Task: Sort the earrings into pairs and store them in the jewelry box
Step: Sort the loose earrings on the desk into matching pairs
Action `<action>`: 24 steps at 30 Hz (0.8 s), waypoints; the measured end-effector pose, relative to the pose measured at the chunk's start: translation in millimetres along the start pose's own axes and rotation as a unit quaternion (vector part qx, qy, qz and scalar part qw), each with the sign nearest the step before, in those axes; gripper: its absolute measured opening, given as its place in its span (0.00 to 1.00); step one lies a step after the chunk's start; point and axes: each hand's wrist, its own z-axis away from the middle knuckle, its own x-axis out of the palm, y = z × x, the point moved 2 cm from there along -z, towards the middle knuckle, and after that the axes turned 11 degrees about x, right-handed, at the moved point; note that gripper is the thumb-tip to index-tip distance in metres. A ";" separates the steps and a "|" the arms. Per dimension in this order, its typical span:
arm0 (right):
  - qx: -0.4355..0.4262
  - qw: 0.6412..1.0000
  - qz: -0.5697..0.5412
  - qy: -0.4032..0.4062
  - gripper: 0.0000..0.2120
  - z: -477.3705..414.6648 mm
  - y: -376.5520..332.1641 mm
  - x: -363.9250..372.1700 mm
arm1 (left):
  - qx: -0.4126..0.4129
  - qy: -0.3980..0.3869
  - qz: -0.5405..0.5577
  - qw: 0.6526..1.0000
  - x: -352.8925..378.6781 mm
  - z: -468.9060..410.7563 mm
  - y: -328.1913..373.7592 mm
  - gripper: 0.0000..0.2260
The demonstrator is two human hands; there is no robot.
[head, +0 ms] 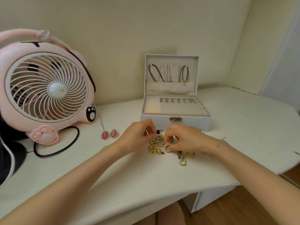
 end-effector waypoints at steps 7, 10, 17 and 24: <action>0.033 0.964 -0.257 0.061 0.05 -1.8 13.9 -8.2 | 0.035 -0.030 0.053 0.998 10.7 -6.6 9.8 0.07; 0.044 0.949 -0.301 0.078 0.06 -1.0 16.7 -9.2 | 0.009 -0.012 0.120 0.993 15.2 -11.1 16.5 0.05; 0.057 0.938 -0.330 0.087 0.13 -2.2 22.5 -1.1 | -0.023 0.024 0.103 0.994 22.3 -24.5 18.3 0.04; 0.047 0.939 -0.333 0.071 0.15 -2.0 20.1 -2.9 | -0.115 0.025 0.198 0.973 25.3 -27.5 5.0 0.02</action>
